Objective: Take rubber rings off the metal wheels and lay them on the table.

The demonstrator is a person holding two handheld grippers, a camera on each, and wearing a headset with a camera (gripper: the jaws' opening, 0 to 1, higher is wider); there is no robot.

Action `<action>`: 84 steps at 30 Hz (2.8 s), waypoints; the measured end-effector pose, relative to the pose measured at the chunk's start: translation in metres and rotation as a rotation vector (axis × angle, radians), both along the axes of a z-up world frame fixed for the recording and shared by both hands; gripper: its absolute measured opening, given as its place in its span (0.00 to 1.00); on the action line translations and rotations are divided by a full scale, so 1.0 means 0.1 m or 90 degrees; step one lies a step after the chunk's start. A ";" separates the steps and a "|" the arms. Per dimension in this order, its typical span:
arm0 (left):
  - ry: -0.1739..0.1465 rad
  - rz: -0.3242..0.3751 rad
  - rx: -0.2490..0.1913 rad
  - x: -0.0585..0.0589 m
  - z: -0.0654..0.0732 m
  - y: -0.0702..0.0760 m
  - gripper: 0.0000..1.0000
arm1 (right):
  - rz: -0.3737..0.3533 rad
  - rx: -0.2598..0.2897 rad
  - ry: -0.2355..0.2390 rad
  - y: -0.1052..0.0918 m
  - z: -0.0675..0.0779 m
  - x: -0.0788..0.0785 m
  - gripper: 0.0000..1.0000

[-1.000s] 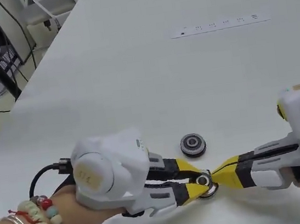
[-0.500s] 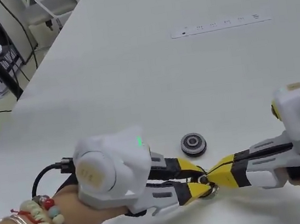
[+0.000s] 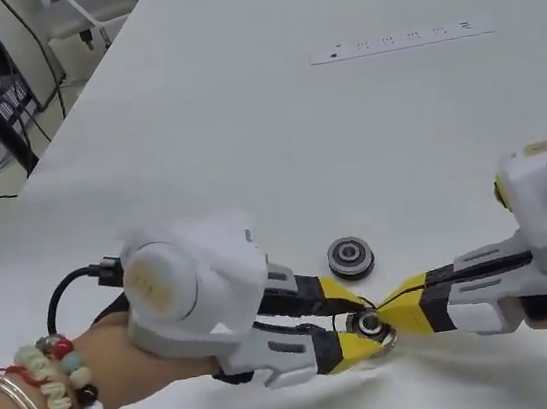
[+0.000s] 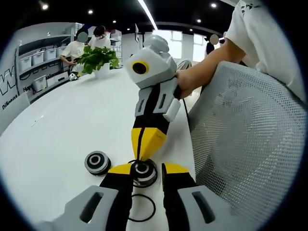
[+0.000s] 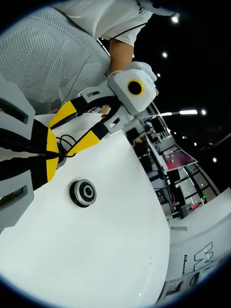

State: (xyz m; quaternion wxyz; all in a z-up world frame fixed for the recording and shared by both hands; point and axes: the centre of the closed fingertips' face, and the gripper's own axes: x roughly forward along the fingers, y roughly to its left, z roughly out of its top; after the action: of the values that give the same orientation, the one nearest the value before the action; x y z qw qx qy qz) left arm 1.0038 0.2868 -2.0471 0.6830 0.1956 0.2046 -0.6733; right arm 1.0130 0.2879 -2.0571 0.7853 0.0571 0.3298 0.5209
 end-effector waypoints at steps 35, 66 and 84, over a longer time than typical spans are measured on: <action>0.013 0.088 -0.032 -0.11 0.49 0.76 0.84 | 0.076 -0.040 -0.038 0.23 0.11 0.07 0.00; 0.033 0.149 -0.061 -0.12 0.50 0.89 0.82 | 0.150 -0.151 -0.067 0.34 -0.12 0.14 0.00; 0.004 0.152 -0.059 0.06 0.59 0.88 0.81 | 0.090 -0.122 -0.070 0.18 0.00 0.28 0.01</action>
State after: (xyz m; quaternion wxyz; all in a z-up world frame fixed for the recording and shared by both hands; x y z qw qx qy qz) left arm 1.0094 0.3751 -1.9882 0.7661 0.1358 0.1971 -0.5965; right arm 1.0415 0.3063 -2.0573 0.7654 -0.0706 0.3376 0.5433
